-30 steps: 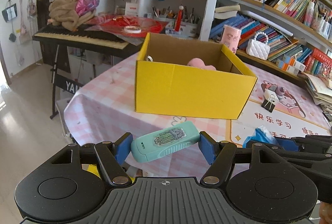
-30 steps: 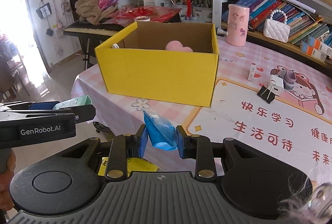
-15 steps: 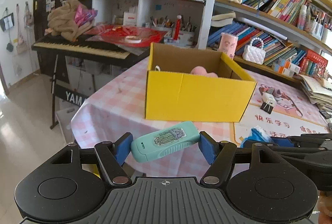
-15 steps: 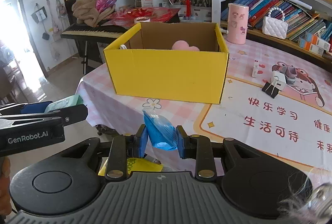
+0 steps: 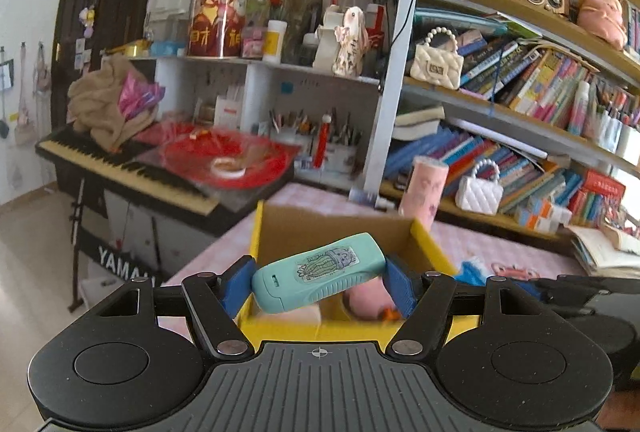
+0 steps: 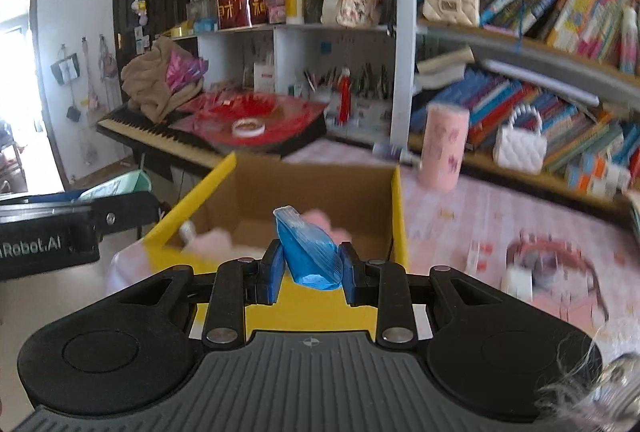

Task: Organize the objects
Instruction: 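Carry the eraser with the left tool while the right tool carries the packet into the box, then open both tools to release the eraser and blue packet inside the yellow box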

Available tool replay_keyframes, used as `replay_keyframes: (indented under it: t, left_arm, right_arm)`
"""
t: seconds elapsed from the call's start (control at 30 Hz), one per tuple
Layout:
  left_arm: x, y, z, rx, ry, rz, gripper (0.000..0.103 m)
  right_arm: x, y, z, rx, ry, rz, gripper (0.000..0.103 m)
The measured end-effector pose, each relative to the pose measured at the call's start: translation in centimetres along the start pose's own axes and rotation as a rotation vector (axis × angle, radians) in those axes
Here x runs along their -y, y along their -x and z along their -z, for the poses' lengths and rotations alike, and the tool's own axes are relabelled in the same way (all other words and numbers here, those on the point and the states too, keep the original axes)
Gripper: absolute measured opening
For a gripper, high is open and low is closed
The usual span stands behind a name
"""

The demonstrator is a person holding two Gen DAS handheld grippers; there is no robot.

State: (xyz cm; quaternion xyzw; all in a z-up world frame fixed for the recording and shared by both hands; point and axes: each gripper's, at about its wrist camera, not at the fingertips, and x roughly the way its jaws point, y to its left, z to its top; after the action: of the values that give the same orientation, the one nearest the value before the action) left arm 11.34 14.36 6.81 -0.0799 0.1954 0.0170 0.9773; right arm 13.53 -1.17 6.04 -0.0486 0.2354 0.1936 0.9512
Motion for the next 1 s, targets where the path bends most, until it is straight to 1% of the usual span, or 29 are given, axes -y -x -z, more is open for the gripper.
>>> replay_keyframes:
  t: [0.1,0.2,0.27,0.43,0.6,0.67,0.8,0.87,1.0]
  left_arm:
    - [0.7,-2.6,-0.8,-0.006,-0.011,-0.011,0.069]
    - [0.9,-4.9,-1.0,-0.025,-0.007,-0.020,0.069]
    - [0.9,-6.7,-1.0,-0.050,-0.001,-0.032,0.069]
    - [0.7,-11.1,-0.5,-0.150,0.021,-0.051,0.069]
    - [0.5,-13.6,0.6,-0.216,0.018,-0.073,0.069]
    - [0.4,-14.1,1.0,-0.229,0.024,-0.072,0.069]
    - [0.4,-15.1,1.4,-0.260,0.020,-0.078,0.069]
    - [0.8,-15.3,1.6,-0.258,-0.017,-0.093,0.069]
    - [1.0,-15.8,1.6,-0.260,-0.039,-0.107,0.070]
  right_arm:
    - [0.5,-2.6,-0.8,-0.018,0.033,-0.016,0.027]
    - [0.3,-5.0,-1.0,-0.048,0.086,-0.052,0.027]
    - [0.2,-6.7,-0.9,-0.074,0.112,-0.078,0.027]
    - [0.0,-9.7,-0.4,-0.141,0.131,-0.142,0.027]
    - [0.1,-11.9,0.1,-0.217,0.137,-0.205,0.027]
    - [0.3,-12.4,0.1,-0.233,0.122,-0.227,0.027]
    - [1.0,-13.6,0.0,-0.295,0.054,-0.278,0.027]
    - [1.3,-14.1,0.0,-0.317,0.025,-0.286,0.027]
    - [2.1,-14.8,0.1,-0.360,-0.052,-0.324,0.028]
